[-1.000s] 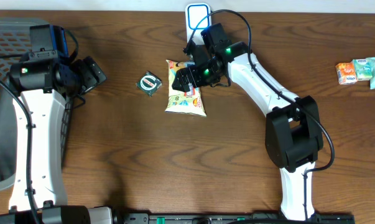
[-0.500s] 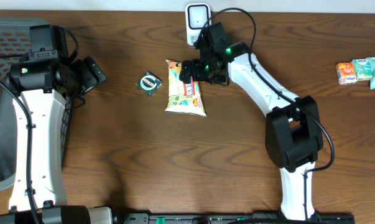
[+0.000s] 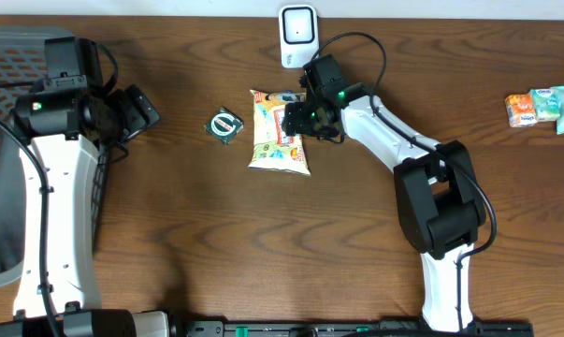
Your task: Scan the item barcode
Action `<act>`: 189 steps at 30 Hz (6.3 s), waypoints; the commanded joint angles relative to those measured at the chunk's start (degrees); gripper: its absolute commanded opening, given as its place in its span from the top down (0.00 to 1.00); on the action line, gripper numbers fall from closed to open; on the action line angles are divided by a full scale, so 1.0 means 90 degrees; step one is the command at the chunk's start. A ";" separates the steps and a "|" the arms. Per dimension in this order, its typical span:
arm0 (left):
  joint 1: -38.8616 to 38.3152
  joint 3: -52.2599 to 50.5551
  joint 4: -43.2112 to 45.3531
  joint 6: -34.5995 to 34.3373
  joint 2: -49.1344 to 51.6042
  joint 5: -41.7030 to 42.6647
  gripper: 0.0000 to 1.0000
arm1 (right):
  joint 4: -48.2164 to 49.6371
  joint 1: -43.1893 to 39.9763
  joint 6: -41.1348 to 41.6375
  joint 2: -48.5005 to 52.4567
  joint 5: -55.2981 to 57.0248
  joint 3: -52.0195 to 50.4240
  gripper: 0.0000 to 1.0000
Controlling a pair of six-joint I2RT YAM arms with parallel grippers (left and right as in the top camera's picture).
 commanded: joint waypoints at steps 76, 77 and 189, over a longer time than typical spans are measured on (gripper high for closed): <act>0.0010 0.0046 -0.0017 -0.0058 -0.0002 -0.0039 0.02 | 0.1030 0.1321 -0.1705 0.0515 0.4248 -0.0653 0.19; 0.0010 0.0046 -0.0017 -0.0058 -0.0002 -0.0039 0.02 | 0.1032 0.1319 -0.1705 0.0554 0.4265 -0.0653 0.19; 0.0010 0.0046 -0.0017 -0.0058 -0.0002 -0.0039 0.02 | -0.2096 -0.2096 -0.2900 0.0172 -0.3946 -0.0136 0.99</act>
